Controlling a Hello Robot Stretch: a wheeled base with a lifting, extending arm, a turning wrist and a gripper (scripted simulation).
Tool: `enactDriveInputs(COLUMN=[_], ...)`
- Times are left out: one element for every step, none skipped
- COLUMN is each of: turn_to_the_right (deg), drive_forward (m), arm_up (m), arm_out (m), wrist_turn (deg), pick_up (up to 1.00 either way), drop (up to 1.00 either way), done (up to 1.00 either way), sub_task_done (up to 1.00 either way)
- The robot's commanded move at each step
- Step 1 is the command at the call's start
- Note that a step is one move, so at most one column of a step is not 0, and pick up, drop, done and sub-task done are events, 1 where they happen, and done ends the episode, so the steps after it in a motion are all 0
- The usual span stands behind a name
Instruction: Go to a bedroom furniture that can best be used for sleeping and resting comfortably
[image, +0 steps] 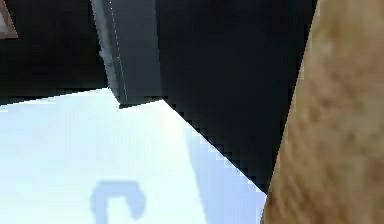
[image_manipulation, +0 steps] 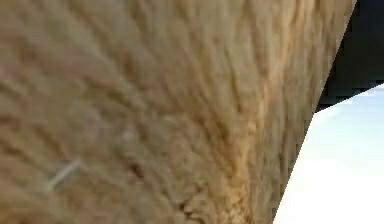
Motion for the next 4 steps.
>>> enactDriveInputs(turn_to_the_right=[-45.0, -45.0, -30.0, 0.0], drive_forward=[0.00, 0.00, 0.00, 0.10], arm_up=[0.00, 0.00, 0.00, 0.00], arm_out=[0.00, 0.00, 0.00, 0.00], wrist_turn=[0.0, 0.0, 0.0, 0.0], pick_up=[0.00, 0.00, 0.00, 0.00], drop=[0.00, 0.00, 0.00, 0.00], done=[0.00, 0.00, 0.00, 0.00], sub_task_done=[0.00, 0.00, 0.00, 0.00])
